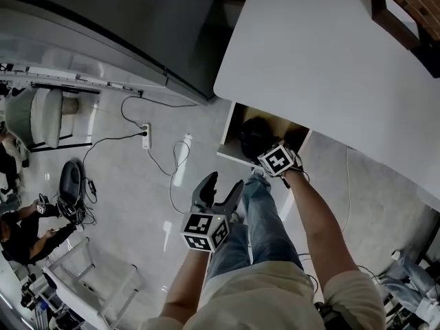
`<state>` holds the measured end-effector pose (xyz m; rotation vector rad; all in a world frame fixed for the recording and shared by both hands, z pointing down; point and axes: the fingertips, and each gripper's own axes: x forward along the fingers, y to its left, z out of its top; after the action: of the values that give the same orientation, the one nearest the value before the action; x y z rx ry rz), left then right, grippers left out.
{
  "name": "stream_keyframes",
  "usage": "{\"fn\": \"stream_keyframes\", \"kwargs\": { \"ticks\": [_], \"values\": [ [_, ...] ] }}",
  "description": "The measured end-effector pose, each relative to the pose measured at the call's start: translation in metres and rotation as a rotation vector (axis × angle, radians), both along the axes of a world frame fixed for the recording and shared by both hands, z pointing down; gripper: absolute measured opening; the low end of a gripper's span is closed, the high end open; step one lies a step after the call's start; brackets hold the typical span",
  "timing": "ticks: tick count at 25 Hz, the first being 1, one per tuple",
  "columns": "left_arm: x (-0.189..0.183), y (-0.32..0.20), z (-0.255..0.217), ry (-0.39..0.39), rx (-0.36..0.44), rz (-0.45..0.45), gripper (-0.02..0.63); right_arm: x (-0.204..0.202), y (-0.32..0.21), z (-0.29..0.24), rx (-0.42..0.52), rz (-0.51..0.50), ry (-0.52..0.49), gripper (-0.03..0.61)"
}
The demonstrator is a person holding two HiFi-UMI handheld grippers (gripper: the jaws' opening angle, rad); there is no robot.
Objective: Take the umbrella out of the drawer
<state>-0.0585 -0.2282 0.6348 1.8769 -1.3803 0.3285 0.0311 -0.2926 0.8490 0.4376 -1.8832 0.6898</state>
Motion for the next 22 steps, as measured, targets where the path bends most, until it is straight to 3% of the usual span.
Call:
{"fn": "stream_keyframes", "kwargs": {
  "ticks": [11, 22],
  "values": [
    [-0.003, 0.037, -0.046, 0.013, 0.06, 0.04, 0.304, -0.018, 0.023, -0.11, 0.159, 0.12, -0.152, 0.252],
    [-0.018, 0.11, -0.092, 0.019, 0.14, 0.08, 0.284, -0.028, 0.111, -0.204, 0.253, 0.213, -0.262, 0.252]
  ]
}}
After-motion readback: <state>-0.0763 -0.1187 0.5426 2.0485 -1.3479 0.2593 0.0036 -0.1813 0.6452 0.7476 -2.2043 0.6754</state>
